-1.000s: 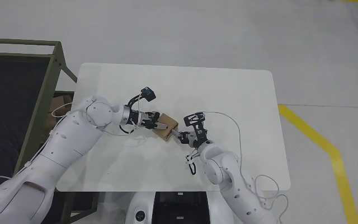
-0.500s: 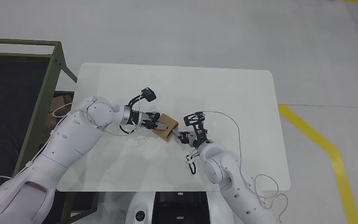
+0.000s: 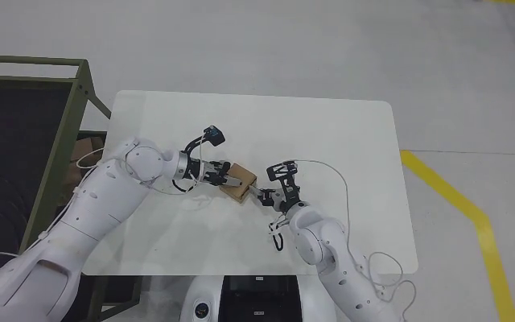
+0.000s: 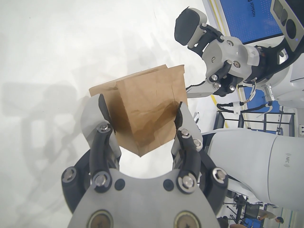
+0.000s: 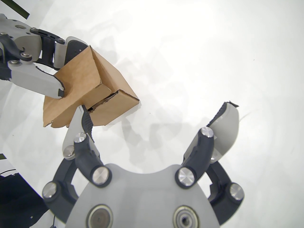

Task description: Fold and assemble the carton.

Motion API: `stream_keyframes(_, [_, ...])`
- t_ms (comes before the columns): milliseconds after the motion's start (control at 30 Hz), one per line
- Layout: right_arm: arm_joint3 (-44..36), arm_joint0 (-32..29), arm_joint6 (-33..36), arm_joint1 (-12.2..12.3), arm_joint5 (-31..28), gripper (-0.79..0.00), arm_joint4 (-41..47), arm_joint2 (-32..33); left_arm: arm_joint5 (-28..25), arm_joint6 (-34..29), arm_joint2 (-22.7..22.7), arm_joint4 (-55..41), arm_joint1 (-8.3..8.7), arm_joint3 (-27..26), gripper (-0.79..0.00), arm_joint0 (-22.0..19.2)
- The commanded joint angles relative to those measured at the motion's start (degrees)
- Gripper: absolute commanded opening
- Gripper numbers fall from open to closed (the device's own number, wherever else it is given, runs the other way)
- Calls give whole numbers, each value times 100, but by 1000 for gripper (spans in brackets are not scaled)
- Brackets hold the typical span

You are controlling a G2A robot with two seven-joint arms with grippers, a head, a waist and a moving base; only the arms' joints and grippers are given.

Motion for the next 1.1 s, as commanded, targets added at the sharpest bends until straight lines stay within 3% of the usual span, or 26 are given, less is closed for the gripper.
stream_keyframes(0, [3,1,0,0,-2,0,-1,0,-3,-6,-5,4,-5,5,-249,0])
stream_keyframes(733, [123,77,61,-18,23,0,28,-27,-24,-56,-10,-5,-72,117,-274,-11])
stream_keyframes(1067, [97,76,31,-30,194,0,441,171,-35,-59,-32,6,-92,144,-274,0])
